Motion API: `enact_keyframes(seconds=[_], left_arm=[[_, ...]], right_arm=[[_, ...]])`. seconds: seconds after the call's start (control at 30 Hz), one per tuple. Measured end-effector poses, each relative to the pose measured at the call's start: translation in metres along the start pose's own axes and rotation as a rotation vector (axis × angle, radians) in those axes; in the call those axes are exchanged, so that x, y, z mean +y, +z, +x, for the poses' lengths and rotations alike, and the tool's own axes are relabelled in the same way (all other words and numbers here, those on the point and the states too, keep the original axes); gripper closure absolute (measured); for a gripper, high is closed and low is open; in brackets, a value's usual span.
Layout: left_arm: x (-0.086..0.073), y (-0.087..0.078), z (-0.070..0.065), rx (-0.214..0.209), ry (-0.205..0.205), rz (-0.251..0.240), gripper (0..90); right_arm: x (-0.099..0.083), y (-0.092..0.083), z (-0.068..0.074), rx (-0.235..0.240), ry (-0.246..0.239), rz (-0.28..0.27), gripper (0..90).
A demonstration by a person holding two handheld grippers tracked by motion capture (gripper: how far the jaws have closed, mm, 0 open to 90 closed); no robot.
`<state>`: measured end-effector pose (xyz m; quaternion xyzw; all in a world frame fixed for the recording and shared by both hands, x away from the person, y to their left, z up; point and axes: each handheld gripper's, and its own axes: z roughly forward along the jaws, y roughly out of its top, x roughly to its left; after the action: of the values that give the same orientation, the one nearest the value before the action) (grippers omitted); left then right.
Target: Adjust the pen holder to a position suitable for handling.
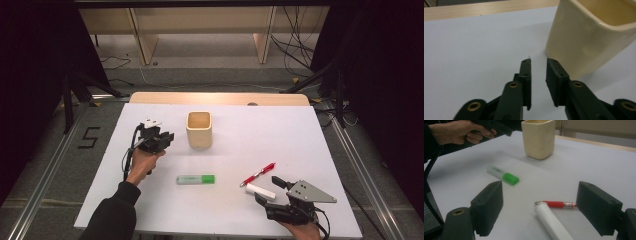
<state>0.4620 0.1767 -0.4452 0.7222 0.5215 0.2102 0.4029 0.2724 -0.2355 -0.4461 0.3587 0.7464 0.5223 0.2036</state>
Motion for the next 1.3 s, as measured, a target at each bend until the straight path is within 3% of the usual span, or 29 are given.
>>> enact_keyframes(seconds=[0.17,0.27,0.47,0.83,1.3], left_arm=[[0.007,0.020,0.000,-0.004,-0.014,0.022,88.8],[0.011,0.027,-0.002,-0.009,-0.005,0.024,89.1],[0.019,0.041,-0.004,-0.021,-0.026,0.032,89.2],[0.016,0.062,-0.012,-0.057,-0.029,0.075,89.4],[0.016,0.070,-0.015,-0.067,-0.026,0.103,89.5]], right_arm=[[0.000,0.000,0.000,0.004,0.006,0.002,22.4],[0.000,0.000,0.000,0.004,0.004,0.003,22.4],[0.000,0.000,0.001,0.008,0.006,0.003,22.3],[0.000,0.001,0.001,0.011,0.009,0.005,22.4],[0.000,0.001,0.000,0.010,0.011,0.012,22.4]])
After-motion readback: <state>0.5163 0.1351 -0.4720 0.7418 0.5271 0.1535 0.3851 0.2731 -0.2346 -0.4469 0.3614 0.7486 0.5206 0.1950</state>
